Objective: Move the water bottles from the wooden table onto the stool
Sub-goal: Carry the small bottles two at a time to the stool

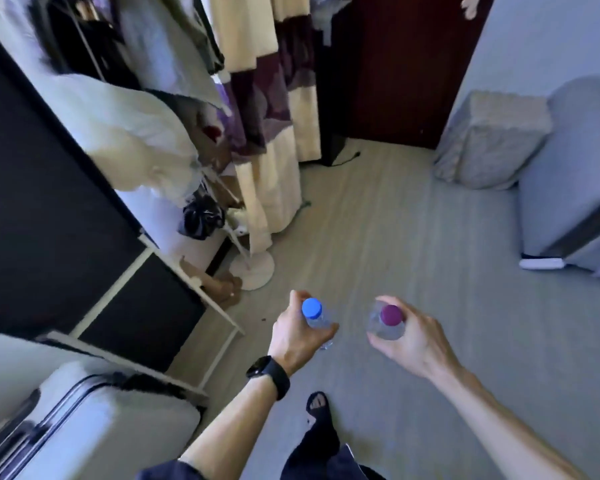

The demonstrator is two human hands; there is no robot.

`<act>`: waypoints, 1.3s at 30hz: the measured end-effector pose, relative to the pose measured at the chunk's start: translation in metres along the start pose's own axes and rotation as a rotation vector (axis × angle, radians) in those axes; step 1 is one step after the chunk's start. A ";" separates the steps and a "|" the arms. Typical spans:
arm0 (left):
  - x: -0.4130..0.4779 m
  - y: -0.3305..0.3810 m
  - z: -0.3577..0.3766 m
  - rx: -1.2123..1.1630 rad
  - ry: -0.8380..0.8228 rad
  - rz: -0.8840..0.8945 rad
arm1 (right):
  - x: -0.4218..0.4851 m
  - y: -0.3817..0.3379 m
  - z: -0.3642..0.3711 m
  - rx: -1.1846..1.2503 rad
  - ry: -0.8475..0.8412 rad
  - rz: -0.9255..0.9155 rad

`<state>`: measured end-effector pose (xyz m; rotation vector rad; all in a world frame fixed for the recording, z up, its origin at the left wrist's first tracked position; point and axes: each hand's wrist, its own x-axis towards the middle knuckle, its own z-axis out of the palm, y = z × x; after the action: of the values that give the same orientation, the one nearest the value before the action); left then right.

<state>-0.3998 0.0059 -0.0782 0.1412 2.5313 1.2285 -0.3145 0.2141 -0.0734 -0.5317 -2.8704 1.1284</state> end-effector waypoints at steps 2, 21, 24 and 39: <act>0.044 0.029 0.012 0.009 -0.051 0.057 | 0.027 0.012 -0.021 0.009 0.073 0.058; 0.329 0.339 0.243 0.203 -0.448 0.364 | 0.261 0.216 -0.288 0.141 0.257 0.410; 0.364 0.381 0.269 0.222 -0.457 0.383 | 0.299 0.237 -0.329 0.172 0.265 0.415; 0.618 0.507 0.400 0.169 -0.513 0.338 | 0.553 0.365 -0.444 0.121 0.306 0.501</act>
<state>-0.8767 0.7619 -0.0645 0.8387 2.1990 0.9273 -0.6640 0.9302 -0.0487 -1.3353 -2.4504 1.1316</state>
